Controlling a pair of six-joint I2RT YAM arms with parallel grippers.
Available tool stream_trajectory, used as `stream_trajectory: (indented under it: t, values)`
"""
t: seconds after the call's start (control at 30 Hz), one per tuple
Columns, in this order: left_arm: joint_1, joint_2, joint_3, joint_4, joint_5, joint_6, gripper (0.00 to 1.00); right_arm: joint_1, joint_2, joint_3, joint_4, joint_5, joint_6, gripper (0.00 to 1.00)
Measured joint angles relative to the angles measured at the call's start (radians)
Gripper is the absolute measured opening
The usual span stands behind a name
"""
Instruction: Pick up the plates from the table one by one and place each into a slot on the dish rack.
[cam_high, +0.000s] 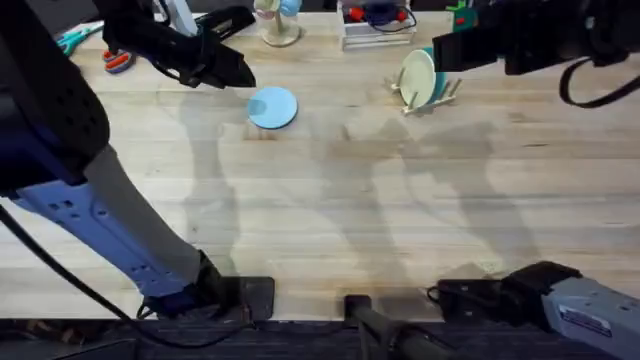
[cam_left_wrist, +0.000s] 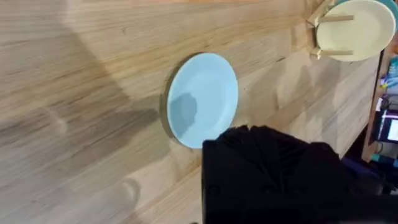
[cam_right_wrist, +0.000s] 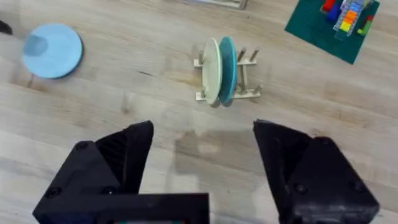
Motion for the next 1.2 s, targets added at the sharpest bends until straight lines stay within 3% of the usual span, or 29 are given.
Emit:
stream_trajectory:
  t: [0.3,0.67,0.8,1.2]
  values:
    - [0.018,0.023,0.0,0.001,0.0,0.0,0.042,0.0,0.0,0.0,0.0,0.0,0.0,0.965]
    - [0.018,0.197,0.0,0.049,-0.001,-0.003,0.043,0.0,0.0,0.0,0.0,0.0,0.0,0.965]
    - [0.025,0.237,0.01,0.041,0.049,-0.007,0.042,0.0,0.0,0.0,0.0,0.0,0.004,0.965]
    - [0.026,0.262,0.023,0.05,0.09,-0.007,0.043,0.0,0.0,0.0,0.0,-0.001,0.043,0.965]
